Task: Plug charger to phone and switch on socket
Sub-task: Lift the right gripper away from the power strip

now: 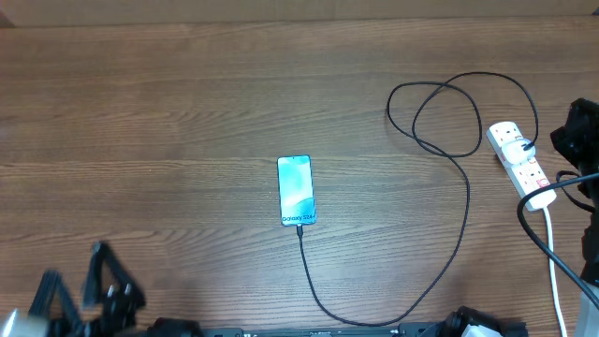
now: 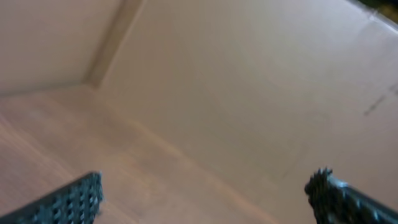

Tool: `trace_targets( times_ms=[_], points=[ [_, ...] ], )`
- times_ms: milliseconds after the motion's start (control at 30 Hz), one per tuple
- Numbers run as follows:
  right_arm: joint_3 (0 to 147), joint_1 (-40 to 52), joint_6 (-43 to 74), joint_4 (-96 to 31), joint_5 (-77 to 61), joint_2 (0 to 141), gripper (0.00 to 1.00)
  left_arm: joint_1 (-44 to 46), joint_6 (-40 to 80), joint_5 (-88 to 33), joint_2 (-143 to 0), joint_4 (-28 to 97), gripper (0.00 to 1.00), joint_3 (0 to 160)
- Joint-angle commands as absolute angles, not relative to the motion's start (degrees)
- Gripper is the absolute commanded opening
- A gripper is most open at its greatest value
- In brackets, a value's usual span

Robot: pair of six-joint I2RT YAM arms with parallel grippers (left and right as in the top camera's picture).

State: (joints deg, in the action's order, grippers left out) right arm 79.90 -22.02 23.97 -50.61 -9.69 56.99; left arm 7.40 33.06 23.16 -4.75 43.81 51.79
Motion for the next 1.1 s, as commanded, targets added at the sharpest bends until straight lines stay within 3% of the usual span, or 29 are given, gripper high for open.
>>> trace_targets(
  times_ms=[0,267,467,633,867,1067],
  points=[
    [81.45,-21.69,23.99,-50.52,-12.45,56.29,0.04,7.14,26.09,20.49,-4.27,34.61,0.99,42.35],
    [81.45,-21.69,23.77,-50.50,-20.16,55.40,0.04,7.14,18.15,10.52,-4.27,4.03,1.00,17.85],
    [81.45,-21.69,22.20,-50.50,-20.69,53.15,0.04,7.14,18.20,9.98,-4.27,-7.81,1.00,5.02],
    [81.45,-21.69,22.09,-50.52,-20.73,51.27,0.04,7.14,18.15,10.07,-4.27,-7.29,1.00,0.56],
    [81.47,-21.69,22.06,-50.11,-26.09,50.11,0.05,7.14,18.11,10.92,-4.32,3.70,0.99,0.27],
    [84.66,-21.69,17.19,-49.10,-28.69,48.34,0.04,7.14,17.96,10.87,-4.73,3.42,1.00,0.27]
  ],
)
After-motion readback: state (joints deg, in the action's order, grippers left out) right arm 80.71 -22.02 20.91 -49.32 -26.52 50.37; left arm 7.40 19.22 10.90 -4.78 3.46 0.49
